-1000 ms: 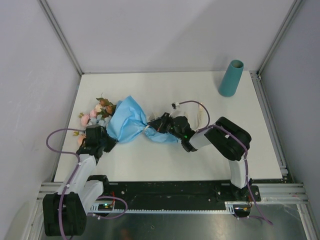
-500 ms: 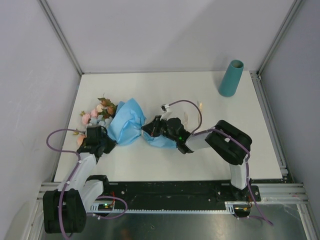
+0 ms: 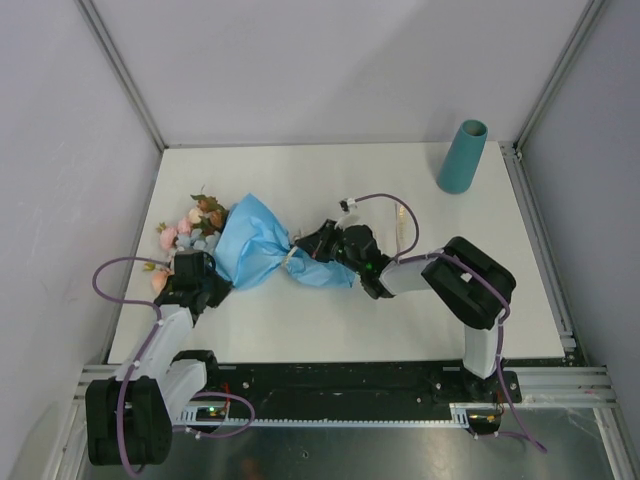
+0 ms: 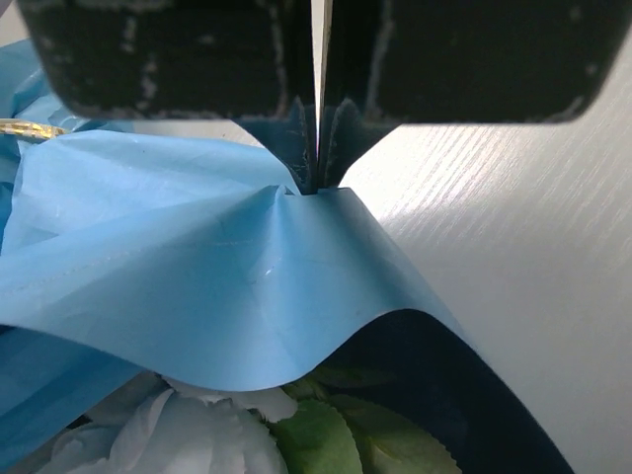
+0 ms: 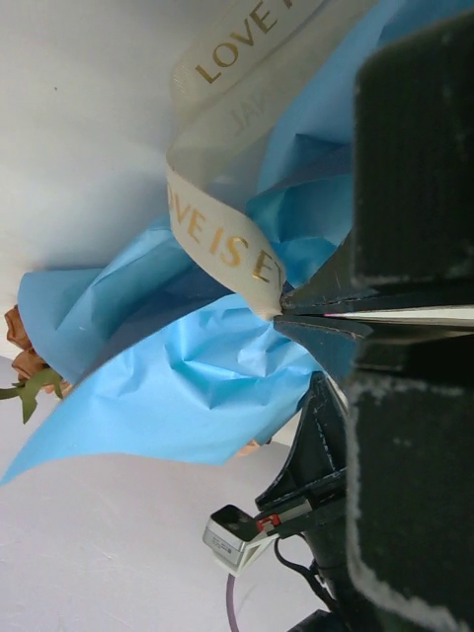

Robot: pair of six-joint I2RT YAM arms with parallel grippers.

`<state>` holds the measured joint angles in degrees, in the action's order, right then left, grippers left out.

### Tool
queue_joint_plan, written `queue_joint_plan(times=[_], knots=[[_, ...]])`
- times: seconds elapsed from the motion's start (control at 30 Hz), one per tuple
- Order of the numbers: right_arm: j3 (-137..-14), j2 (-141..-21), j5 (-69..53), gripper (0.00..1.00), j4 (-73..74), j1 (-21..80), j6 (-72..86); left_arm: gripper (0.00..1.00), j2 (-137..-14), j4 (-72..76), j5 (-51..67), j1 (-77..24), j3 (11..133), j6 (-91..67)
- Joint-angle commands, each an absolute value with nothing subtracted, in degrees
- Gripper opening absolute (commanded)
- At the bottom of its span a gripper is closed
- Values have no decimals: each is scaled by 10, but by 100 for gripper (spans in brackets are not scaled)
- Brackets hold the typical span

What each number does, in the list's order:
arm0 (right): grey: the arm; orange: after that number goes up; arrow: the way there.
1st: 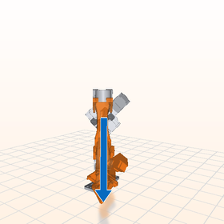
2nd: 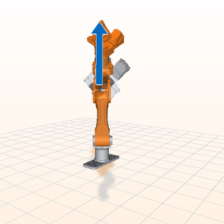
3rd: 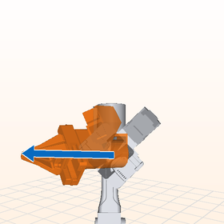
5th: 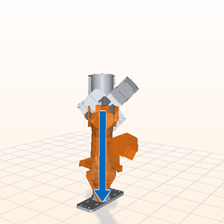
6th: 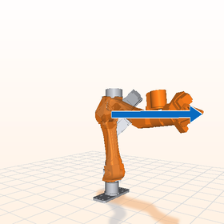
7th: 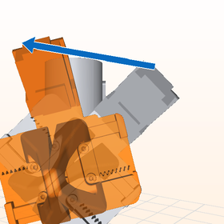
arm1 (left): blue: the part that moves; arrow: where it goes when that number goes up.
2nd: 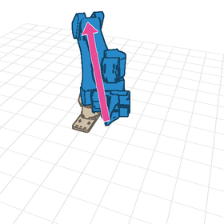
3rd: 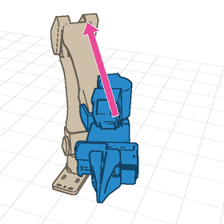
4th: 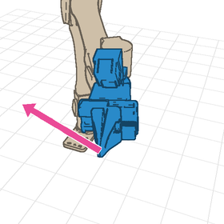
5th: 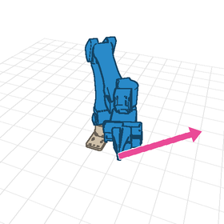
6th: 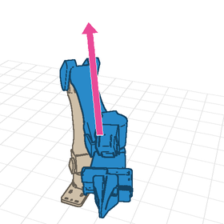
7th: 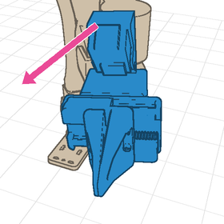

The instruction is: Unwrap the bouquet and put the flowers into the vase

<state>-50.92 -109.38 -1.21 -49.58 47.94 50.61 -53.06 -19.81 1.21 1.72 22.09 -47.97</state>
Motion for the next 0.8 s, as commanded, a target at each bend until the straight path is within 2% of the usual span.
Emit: queue_joint_plan(times=[0.0, 0.2, 0.4, 0.77], knots=[[-507, -1045, -3, 0, -517, 478, 525, 0, -517, -200, -28, 16, 234, -467], [-514, -1055, 26, 0, -514, 529, 456, 0, -521, -199, -19, 15, 238, -471], [-558, -1026, 60, 0, -451, 561, 369, 0, -519, -200, -18, 10, 247, -469], [-535, -931, 115, 0, -374, 519, 377, 0, -510, -206, -35, 10, 251, -459]])
